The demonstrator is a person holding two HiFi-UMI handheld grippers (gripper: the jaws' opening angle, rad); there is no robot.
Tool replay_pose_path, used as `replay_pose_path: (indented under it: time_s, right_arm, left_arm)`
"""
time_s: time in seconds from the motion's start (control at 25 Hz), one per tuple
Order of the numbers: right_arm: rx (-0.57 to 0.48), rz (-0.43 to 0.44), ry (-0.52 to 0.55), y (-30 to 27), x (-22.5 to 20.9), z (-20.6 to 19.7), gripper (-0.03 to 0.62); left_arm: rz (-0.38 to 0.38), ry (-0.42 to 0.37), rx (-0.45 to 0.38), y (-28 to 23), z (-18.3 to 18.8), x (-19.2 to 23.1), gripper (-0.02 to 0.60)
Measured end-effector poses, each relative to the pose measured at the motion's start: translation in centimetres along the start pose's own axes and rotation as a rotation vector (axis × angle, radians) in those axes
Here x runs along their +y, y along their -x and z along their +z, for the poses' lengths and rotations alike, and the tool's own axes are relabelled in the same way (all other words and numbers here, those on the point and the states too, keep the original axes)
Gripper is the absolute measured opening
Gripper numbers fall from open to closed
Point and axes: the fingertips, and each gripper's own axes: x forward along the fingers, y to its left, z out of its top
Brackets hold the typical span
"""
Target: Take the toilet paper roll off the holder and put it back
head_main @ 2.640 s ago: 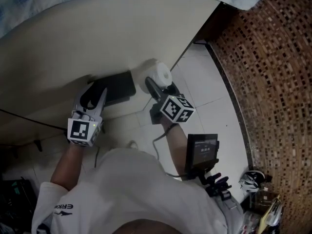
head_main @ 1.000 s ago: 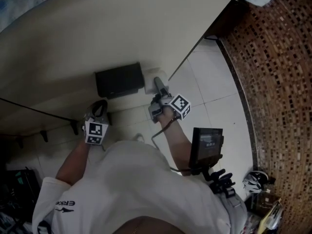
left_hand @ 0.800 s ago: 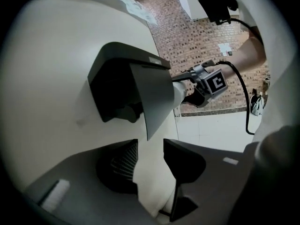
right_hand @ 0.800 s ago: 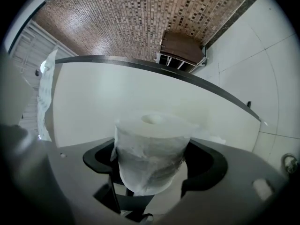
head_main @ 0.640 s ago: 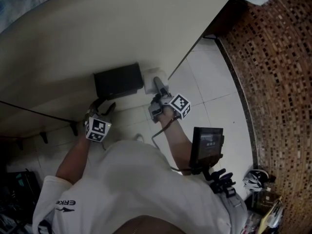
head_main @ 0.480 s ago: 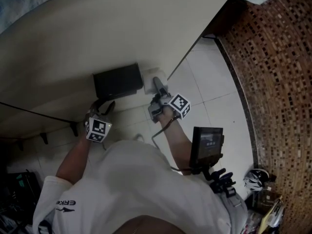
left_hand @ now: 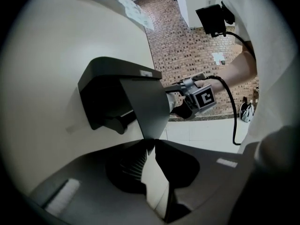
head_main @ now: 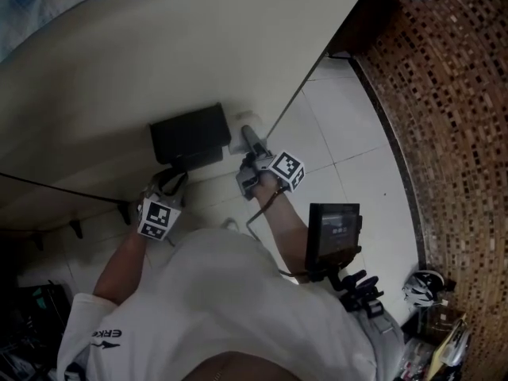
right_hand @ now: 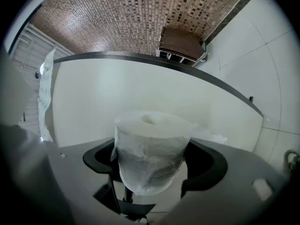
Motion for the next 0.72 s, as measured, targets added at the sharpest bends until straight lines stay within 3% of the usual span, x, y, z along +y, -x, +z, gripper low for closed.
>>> replay_pose_path:
  time_s: [0.4,0.6,0.72]
  right_arm:
    - [0.049,0.077,-0.028,-0.9,2.2,-2.0,0.439]
    - [0.045,0.090,-0.054,-1.0,2.4,-2.2,0.440]
    - [0.031,0.141,-0.068,-1.2,2.8,-1.9,0.440]
  left_arm:
    - [-0.112,0.066,-0.004,2.3,1.3,-2.3,0.066]
    - [-0.125,0.066,-0.007,3.1,1.5,-2.7,0.072]
    - [-0.134,0.067,-0.008,3.3,1.6,-2.9,0.074]
